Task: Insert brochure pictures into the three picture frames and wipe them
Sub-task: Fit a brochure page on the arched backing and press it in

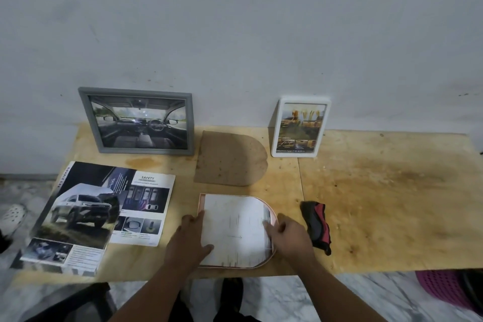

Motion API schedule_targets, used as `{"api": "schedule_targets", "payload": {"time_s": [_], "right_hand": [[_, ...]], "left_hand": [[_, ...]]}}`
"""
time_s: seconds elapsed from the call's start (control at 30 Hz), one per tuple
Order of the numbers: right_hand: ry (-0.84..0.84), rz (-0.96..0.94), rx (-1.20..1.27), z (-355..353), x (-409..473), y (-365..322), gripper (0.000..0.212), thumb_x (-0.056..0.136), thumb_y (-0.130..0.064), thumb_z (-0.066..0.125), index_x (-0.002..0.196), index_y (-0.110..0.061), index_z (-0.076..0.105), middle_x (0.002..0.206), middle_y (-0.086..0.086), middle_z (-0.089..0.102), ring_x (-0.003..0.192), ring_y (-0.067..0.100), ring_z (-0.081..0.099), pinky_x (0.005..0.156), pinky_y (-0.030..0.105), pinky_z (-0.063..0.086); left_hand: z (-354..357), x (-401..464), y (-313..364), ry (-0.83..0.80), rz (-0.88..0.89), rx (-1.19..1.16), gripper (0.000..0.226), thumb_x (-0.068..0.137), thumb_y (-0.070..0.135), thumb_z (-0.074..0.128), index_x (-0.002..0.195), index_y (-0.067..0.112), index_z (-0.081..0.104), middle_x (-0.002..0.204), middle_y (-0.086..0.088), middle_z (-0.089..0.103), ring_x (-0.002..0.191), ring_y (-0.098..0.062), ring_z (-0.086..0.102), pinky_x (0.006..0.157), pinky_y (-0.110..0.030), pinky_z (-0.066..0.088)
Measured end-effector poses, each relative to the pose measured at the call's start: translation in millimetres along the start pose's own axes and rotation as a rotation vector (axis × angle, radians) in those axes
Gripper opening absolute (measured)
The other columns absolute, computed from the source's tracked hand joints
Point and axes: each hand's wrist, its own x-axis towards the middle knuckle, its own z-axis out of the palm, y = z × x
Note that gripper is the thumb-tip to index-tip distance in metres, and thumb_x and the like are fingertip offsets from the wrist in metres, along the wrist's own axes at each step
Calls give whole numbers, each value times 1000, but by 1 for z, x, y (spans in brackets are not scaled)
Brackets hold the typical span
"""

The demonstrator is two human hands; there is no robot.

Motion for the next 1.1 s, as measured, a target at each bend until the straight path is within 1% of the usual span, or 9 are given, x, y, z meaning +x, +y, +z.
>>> {"api": "schedule_targets", "payload": {"time_s": [0.2, 0.33, 0.43, 0.5, 0.77, 0.87, 0.97, 1.0, 1.1], "right_hand": [[44, 14, 162, -24, 63, -45, 38, 88, -63, 61, 103, -29, 56, 93, -9, 70, 87, 18, 68, 78, 37, 58], [-18, 134, 187, -21, 110, -76, 79, 76, -71, 67, 133, -22, 44, 115, -2, 62, 107, 27, 64, 90, 44, 56], [-32, 221, 181, -8, 135, -92, 95, 64, -77, 72, 130, -19, 37, 115, 6, 64, 102, 31, 65, 88, 48, 58], [0, 307, 203, 1, 143, -101, 100, 61, -71, 80, 131, -16, 34, 121, 13, 60, 107, 36, 63, 91, 51, 56], [54, 535, 325, 12, 154, -109, 84, 66, -44, 87, 132, -9, 49, 129, 16, 55, 117, 36, 55, 97, 47, 50], [66, 518, 437, 4, 150, -109, 61, 62, -37, 87, 111, -8, 65, 114, 13, 66, 102, 32, 59, 92, 42, 53], [45, 441, 662, -9, 133, -109, 25, 78, -16, 86, 86, -7, 64, 90, 10, 67, 77, 23, 61, 80, 37, 53], [31, 426, 744, -13, 128, -108, 23, 80, -10, 84, 87, -7, 62, 91, 13, 69, 74, 22, 62, 78, 37, 54], [-29, 355, 1004, -24, 107, -103, 35, 87, -1, 76, 117, -8, 59, 103, 20, 72, 73, 30, 65, 70, 39, 58]], "left_hand": [[1, -1, -3, -4, 29, 12, 103, 80, 53, 78, 159, 28, 17, 148, -3, 28, 123, -21, 57, 96, -35, 57], [2, -1, -7, 0, 44, 24, 102, 79, 56, 76, 158, 28, 18, 148, -2, 28, 126, -20, 55, 99, -33, 55], [3, 0, -8, 7, 45, 27, 102, 79, 56, 76, 158, 30, 18, 148, 0, 28, 127, -17, 53, 100, -32, 54], [3, 1, -10, 6, 46, 26, 102, 79, 56, 77, 159, 30, 18, 149, 0, 28, 128, -17, 53, 101, -32, 54], [1, 0, -13, -4, 72, 20, 104, 80, 58, 74, 161, 28, 16, 149, 0, 28, 131, -18, 50, 106, -33, 50], [1, -1, -15, -19, 81, 25, 103, 81, 59, 71, 161, 27, 15, 152, -1, 27, 136, -19, 46, 111, -33, 45], [0, -3, -16, -39, 86, 19, 101, 82, 56, 71, 161, 24, 16, 156, -3, 25, 140, -22, 43, 113, -35, 44], [0, -5, -16, -44, 84, 10, 101, 83, 55, 70, 161, 22, 16, 158, -4, 24, 141, -23, 43, 114, -36, 43], [-2, -10, -13, -57, 65, -46, 97, 86, 51, 71, 160, 19, 18, 162, -4, 23, 143, -23, 42, 115, -37, 42]]}}
